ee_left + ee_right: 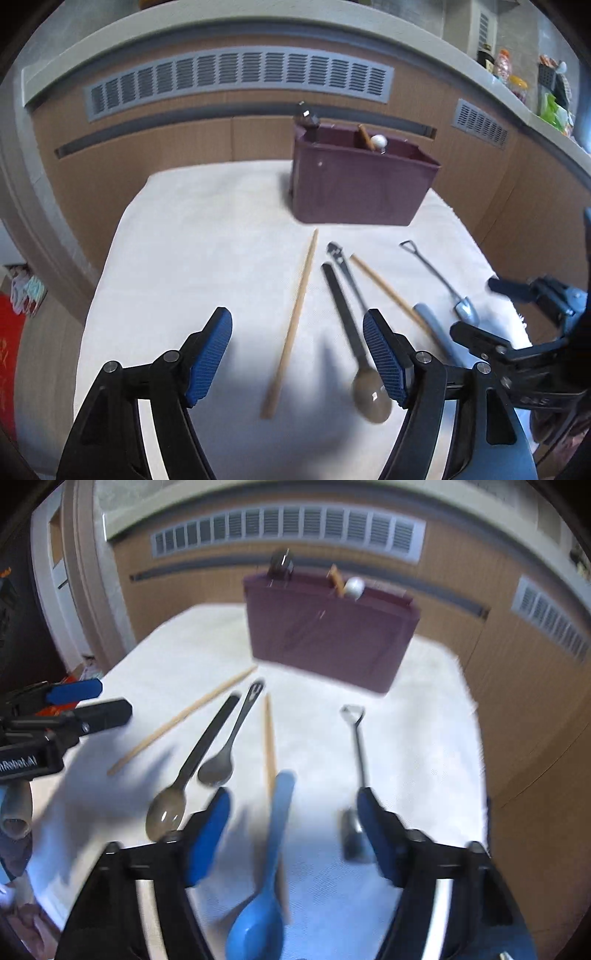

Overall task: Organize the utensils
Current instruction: 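Open both tools to release the spoons into the caddy, then grasp the blue plastic spoon handle with the right tool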

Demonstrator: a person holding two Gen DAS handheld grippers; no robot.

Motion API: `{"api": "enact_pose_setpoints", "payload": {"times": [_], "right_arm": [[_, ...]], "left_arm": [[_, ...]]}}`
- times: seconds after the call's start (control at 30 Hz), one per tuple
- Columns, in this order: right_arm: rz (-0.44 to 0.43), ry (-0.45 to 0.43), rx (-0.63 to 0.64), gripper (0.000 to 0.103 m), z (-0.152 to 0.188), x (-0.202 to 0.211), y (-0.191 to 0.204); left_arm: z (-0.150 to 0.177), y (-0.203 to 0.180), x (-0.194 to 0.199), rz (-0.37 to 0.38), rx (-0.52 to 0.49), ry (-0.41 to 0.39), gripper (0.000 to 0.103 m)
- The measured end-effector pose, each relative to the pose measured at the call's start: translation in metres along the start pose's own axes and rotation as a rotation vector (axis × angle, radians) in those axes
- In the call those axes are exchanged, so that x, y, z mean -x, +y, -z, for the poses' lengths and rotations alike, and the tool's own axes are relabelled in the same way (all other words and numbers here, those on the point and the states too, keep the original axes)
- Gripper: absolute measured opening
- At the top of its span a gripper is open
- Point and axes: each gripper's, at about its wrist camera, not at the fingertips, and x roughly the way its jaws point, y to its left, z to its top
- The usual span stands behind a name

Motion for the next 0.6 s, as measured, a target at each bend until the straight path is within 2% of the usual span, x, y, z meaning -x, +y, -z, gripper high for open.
{"api": "enact_pose_setpoints", "payload": {"times": [0.17, 0.23, 0.37, 0.43, 0.6], "right_arm": [[-0.015, 0.049, -0.011, 0.042, 0.005, -0.016, 0.005], [-0.014, 0.07, -0.006, 0.03, 0.005, -0.022, 0.007], [0.0, 0.097, 0.002, 0.028, 0.004, -0.032, 0.01], [0.005, 0.107, 0.007, 0.014, 0.006, -0.033, 0.012], [0.014, 0.065, -0.008, 0.011, 0.006, -0.019, 0.008]], "left_arm": [[0.007, 0.021, -0.006, -0.004, 0.071, 0.025, 0.074], [0.009, 0.028, -0.009, -0.004, 0.088, 0.035, 0.074], [0.011, 0.038, -0.015, -0.003, 0.113, 0.053, 0.074], [0.011, 0.042, -0.018, 0.0, 0.125, 0.061, 0.075], [0.013, 0.045, -0.019, 0.0, 0.137, 0.072, 0.075]]}}
